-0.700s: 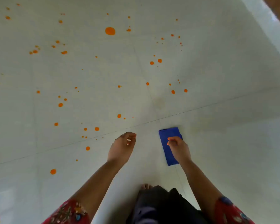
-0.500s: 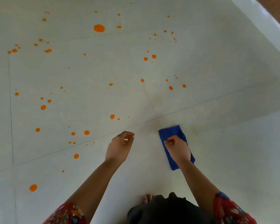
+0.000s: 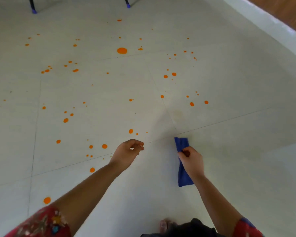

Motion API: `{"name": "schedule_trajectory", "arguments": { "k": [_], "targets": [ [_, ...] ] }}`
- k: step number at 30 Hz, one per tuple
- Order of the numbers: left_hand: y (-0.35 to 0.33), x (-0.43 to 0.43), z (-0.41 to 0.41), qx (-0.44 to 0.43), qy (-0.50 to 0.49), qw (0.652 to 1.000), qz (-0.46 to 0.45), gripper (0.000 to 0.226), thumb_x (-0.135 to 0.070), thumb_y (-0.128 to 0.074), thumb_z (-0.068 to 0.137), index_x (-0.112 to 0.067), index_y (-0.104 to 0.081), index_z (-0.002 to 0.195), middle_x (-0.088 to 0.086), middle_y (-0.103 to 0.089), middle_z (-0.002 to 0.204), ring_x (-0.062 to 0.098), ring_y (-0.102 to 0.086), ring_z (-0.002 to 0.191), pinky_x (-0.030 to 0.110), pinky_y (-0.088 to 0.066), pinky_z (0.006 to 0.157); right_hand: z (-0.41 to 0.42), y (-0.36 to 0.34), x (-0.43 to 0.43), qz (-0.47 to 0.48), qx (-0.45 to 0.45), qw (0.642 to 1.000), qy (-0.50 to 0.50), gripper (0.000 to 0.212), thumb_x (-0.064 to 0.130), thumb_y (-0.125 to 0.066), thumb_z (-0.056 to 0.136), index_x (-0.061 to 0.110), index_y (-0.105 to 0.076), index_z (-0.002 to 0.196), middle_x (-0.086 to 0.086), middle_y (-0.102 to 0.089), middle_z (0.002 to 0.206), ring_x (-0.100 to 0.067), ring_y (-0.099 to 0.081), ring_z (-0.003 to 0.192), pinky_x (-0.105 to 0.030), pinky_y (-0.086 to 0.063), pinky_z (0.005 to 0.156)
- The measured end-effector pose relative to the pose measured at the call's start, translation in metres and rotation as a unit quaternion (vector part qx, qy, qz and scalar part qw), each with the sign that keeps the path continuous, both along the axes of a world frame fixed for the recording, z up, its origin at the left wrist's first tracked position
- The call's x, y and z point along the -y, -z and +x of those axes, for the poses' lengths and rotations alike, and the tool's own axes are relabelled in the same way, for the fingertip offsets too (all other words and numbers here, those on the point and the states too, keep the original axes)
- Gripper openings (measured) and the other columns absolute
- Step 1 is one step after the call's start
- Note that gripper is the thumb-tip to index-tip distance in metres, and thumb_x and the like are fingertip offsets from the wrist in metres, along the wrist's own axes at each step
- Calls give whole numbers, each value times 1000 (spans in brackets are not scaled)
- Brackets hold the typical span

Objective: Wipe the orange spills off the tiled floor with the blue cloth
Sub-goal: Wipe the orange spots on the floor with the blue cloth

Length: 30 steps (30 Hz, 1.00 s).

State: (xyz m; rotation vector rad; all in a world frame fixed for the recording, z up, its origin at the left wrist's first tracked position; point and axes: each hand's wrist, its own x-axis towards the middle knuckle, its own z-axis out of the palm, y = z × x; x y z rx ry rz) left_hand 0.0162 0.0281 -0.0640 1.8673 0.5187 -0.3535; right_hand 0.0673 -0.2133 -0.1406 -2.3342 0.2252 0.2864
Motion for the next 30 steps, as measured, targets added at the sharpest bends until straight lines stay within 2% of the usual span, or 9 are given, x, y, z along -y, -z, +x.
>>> {"name": "schedule_trajectory", "arguments": {
  "k": [2, 6, 11, 15, 17, 19, 24, 27, 30],
  "targets": [
    [-15, -15, 2, 4, 31, 999, 11, 17, -19, -54, 94, -30, -66, 97, -7, -69, 102, 13, -65, 91, 24, -47, 83, 2, -30, -24, 189, -25, 981, 36, 13, 11, -60, 87, 7, -56, 75, -4, -57, 71, -22, -50, 68, -26, -37, 60],
    [-57, -50, -7, 37, 19, 999, -8, 21, -13, -55, 94, -24, -67, 108, -9, -67, 104, 3, -60, 90, 12, -45, 75, 2, -92, -82, 477, -121, 870, 35, 9, 21, -49, 84, 18, -58, 83, -2, -58, 86, -18, -51, 82, -29, -40, 70],
    [-96, -107, -29, 48, -167, 981, -84, 28, -21, -44, 100, -21, -58, 125, -5, -63, 122, 13, -58, 113, 30, -41, 100, 5, -153, -151, 604, -274, 748, -25, 32, 18, -32, 95, 12, -63, 95, -5, -67, 87, -21, -60, 85, -30, -44, 74],
    [-106, -123, -48, 36, -210, 950, -230, 32, -29, -38, 103, -16, -65, 114, 2, -73, 104, 18, -68, 88, 33, -52, 87, 5, -159, -204, 502, -331, 797, -51, 26, 24, -46, 94, 5, -65, 93, -4, -66, 82, -21, -63, 77, -31, -45, 73],
    [-103, -126, -56, 62, -220, 940, -252, 32, -30, -41, 102, -16, -69, 108, 1, -74, 100, 18, -69, 84, 33, -54, 81, -1, -148, -227, 463, -286, 838, -36, 20, 17, -52, 93, 2, -56, 106, -5, -58, 89, -21, -56, 81, -29, -42, 72],
    [-96, -130, -64, 78, -246, 936, -240, 31, -33, -45, 100, -17, -71, 104, -1, -74, 100, 18, -70, 85, 34, -53, 81, -12, -137, -245, 449, -234, 862, -23, 6, 11, -53, 95, 15, -56, 99, -3, -58, 91, -18, -55, 79, -28, -44, 68],
    [-86, -136, -80, 88, -295, 917, -252, 19, -19, -52, 96, -12, -67, 87, 1, -71, 74, 12, -68, 66, 22, -53, 58, -34, -131, -265, 320, -163, 902, -240, 11, 30, -47, 100, 28, -57, 97, 4, -62, 110, -13, -55, 106, -28, -44, 86],
    [-84, -144, -85, 122, -316, 901, -270, 3, -19, -65, 87, -17, -68, 88, 3, -71, 87, 16, -66, 80, 27, -53, 76, -41, -146, -270, 243, -192, 884, -350, 36, 57, -27, 100, 41, -59, 106, 9, -47, 145, -9, -35, 139, -40, -27, 116],
    [-85, -148, -88, 133, -303, 902, -277, 4, -18, -69, 85, -16, -67, 87, 1, -70, 85, 14, -67, 81, 30, -53, 82, -46, -151, -273, 380, -318, 804, -328, 63, 71, -24, 91, 33, -62, 125, 0, -65, 127, -15, -58, 122, -40, -40, 108]
  ]
}}
